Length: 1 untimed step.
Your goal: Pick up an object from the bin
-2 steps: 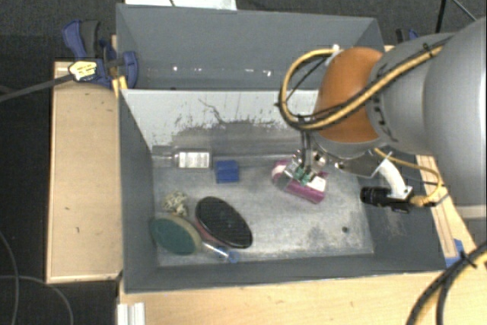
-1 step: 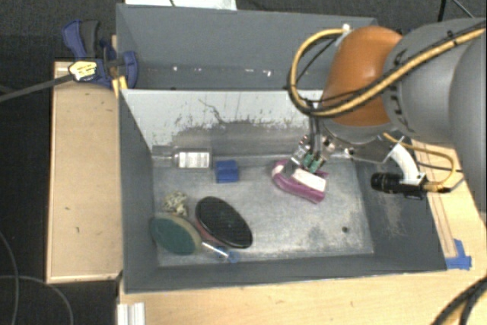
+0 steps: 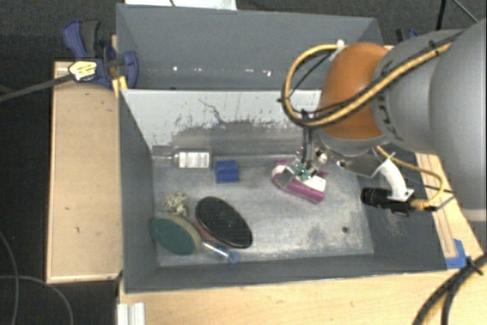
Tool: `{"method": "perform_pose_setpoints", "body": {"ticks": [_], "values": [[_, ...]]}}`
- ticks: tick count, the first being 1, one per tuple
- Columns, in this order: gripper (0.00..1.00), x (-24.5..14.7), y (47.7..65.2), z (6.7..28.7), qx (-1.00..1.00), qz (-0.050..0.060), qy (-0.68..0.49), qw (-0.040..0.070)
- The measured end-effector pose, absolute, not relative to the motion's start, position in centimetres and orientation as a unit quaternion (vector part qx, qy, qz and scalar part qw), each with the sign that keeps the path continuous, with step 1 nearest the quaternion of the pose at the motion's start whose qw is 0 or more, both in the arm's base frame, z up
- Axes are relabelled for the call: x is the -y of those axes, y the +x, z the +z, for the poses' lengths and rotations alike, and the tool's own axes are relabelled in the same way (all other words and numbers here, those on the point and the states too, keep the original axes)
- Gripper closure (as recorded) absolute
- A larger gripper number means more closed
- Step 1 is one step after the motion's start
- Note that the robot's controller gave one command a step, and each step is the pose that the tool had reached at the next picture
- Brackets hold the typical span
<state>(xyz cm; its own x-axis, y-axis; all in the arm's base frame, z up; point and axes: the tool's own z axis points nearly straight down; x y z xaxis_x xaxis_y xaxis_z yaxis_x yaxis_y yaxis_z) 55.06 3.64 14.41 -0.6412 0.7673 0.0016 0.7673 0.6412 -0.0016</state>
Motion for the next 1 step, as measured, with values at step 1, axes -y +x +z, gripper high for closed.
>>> {"method": "perform_pose_setpoints", "body": {"ticks": [1], "values": [[1.0, -2.87, 58.39, 16.88, 0.898, -0.001, -0.439, -0.002]]}}
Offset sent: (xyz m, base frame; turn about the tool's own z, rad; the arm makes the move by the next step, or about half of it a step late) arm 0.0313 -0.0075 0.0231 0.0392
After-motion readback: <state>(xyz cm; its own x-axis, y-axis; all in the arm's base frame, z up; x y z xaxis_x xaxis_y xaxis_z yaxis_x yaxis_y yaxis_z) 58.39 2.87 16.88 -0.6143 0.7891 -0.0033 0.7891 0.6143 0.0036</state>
